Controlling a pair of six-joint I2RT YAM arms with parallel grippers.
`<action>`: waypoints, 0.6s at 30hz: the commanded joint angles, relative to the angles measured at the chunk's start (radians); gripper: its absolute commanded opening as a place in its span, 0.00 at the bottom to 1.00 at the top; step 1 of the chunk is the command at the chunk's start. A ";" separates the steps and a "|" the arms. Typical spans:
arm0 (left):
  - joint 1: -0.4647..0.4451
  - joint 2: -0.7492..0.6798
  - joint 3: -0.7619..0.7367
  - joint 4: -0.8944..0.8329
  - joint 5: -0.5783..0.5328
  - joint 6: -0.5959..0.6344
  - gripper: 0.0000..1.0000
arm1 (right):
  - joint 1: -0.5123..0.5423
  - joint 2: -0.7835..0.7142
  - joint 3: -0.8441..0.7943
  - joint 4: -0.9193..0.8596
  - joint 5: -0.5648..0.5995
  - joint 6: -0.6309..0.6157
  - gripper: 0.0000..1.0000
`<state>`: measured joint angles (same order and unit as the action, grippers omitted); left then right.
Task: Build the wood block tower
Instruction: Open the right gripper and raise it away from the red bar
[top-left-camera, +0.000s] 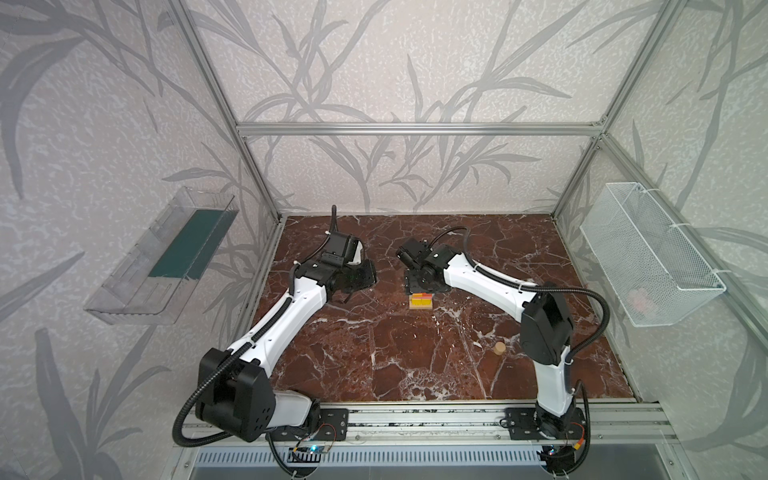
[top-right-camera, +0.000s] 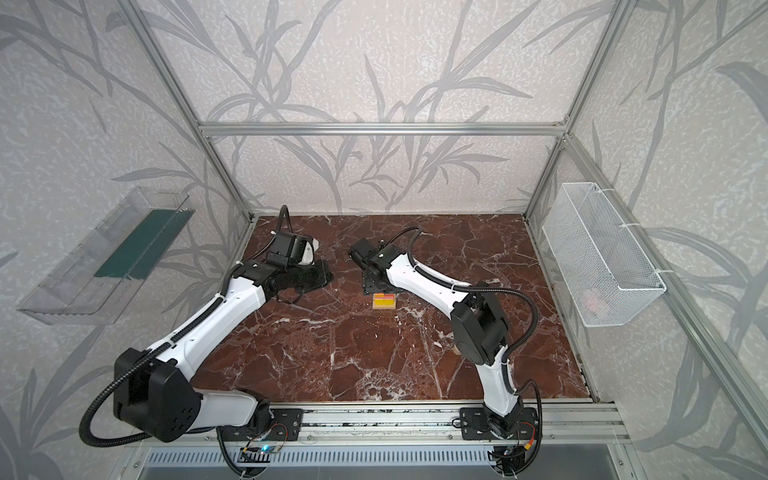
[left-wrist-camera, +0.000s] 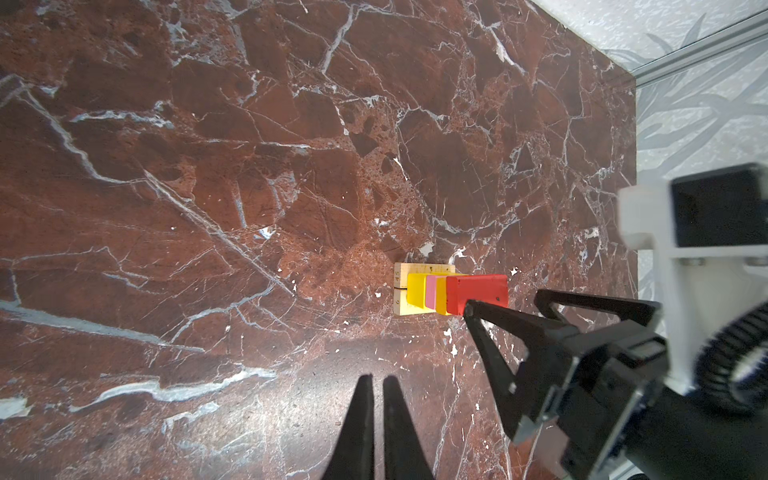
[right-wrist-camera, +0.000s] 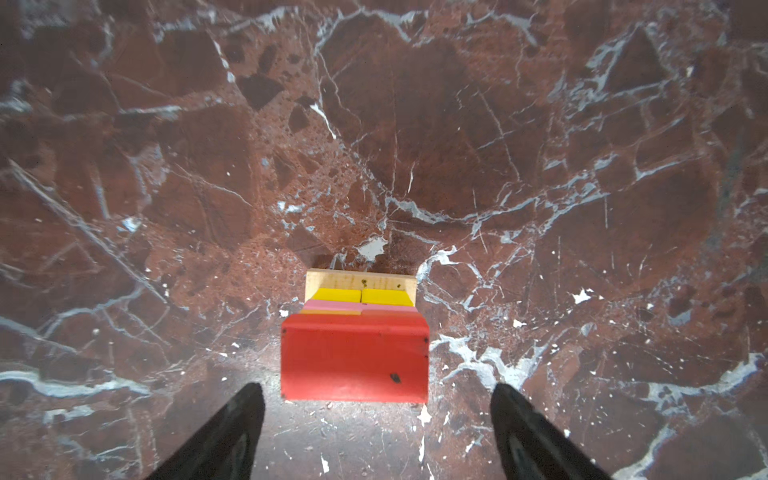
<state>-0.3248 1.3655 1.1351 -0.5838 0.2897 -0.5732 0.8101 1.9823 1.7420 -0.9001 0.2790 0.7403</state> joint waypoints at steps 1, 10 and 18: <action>0.007 -0.013 0.008 -0.029 0.000 0.029 0.08 | -0.005 -0.108 -0.042 0.026 0.022 0.008 0.99; 0.008 -0.035 0.015 -0.052 -0.016 0.020 0.07 | -0.006 -0.333 -0.255 0.169 0.036 -0.032 0.99; 0.007 -0.070 -0.014 -0.062 -0.056 -0.005 0.07 | -0.005 -0.532 -0.421 0.143 0.108 -0.060 0.99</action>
<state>-0.3237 1.3228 1.1320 -0.6205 0.2657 -0.5728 0.8093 1.5162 1.3582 -0.7395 0.3317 0.6998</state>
